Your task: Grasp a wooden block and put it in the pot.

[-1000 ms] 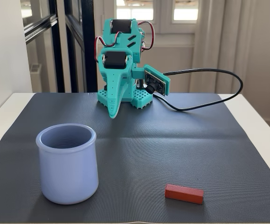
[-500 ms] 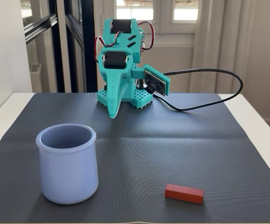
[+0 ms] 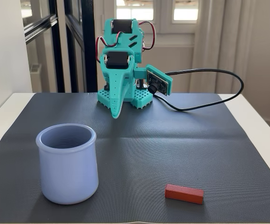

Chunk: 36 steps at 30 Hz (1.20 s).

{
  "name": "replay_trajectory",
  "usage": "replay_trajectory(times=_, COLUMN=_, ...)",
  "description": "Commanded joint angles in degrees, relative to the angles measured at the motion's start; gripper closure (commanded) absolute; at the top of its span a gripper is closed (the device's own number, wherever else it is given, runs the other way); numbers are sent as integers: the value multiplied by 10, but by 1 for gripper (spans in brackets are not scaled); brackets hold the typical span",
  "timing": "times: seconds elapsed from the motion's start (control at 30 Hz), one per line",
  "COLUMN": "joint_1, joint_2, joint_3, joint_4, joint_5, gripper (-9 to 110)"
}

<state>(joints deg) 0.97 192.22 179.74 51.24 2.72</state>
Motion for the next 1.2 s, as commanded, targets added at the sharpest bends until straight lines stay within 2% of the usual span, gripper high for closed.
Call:
replay_trajectory(times=0.0, joint_1=-18, joint_2=-40, joint_3=-53, joint_4=-1, joint_5=3, gripper=101)
replay_trajectory(times=0.13, joint_1=-45, joint_2=-161, joint_3=-131, joint_4=-2, joint_5=3, gripper=101)
replay_trajectory(times=0.3, joint_1=-105, joint_2=-318, joint_3=-212, joint_4=-61, joint_5=4, gripper=101)
replay_trajectory(times=0.47, joint_1=-167, joint_2=-479, joint_3=-287, joint_4=-89, joint_5=88, gripper=101)
replay_trajectory(times=0.67, joint_1=-229, joint_2=-661, joint_3=-381, joint_4=-147, joint_5=140, gripper=101)
replay_trajectory(times=0.87, joint_1=-243, joint_2=-825, joint_3=-506, joint_4=-167, joint_5=178, gripper=101)
replay_trajectory(times=1.17, joint_1=-236, joint_2=-970, joint_3=-671, joint_4=-165, joint_5=177, gripper=101)
